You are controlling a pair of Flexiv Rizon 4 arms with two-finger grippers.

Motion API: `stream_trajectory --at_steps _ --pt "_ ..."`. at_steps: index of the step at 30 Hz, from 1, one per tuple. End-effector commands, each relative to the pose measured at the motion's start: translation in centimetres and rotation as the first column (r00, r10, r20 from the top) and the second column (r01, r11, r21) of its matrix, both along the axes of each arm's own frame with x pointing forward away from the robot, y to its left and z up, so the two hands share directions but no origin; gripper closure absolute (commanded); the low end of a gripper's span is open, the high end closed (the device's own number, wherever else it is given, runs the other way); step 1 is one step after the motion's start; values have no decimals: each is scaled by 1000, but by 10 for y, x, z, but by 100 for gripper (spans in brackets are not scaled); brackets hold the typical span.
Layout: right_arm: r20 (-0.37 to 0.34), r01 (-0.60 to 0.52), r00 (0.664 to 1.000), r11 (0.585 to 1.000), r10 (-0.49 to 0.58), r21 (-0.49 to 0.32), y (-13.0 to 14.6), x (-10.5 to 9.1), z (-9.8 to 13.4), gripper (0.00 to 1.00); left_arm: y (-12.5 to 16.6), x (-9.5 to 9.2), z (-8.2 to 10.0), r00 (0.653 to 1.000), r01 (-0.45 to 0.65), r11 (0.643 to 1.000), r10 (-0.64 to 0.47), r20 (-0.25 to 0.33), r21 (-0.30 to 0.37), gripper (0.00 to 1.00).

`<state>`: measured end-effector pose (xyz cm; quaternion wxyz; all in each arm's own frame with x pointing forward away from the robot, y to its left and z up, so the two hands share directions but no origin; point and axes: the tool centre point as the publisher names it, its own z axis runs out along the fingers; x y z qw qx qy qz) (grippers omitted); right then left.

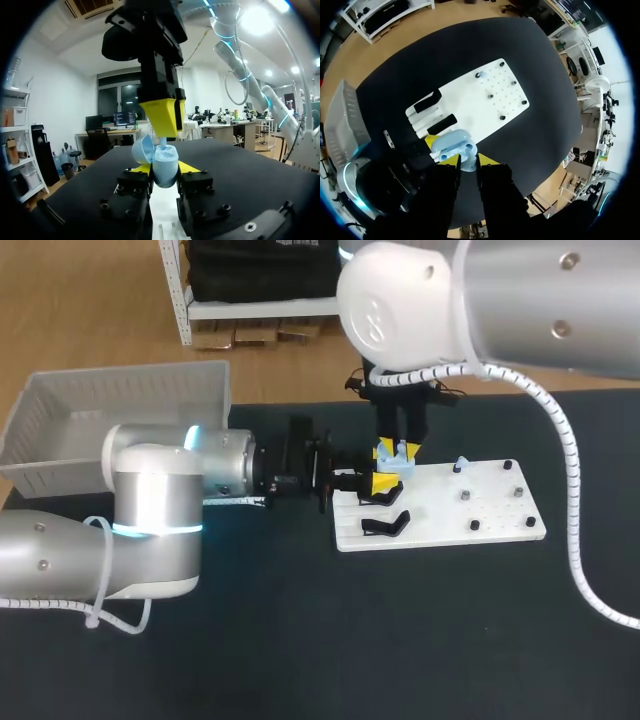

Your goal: Pick up each earbud case from the left stands, insert the matching earbuds, close the lid, and place the case in the box.

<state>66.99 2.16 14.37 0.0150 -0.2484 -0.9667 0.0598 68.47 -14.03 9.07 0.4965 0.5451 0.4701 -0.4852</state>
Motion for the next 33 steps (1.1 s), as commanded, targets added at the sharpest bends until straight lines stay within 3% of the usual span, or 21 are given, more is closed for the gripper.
stream_trajectory --at_steps 1,33 --pt "-5 7 1000 1000 -7 -7 1 1 -1 100 -1 -1 -2 1000 -5 1000 5 4 -4 100" --pt "-19 23 1000 1000 -23 -18 -5 8 -11 100 -1 -1 -2 1000 -5 1000 5 4 -4 100"
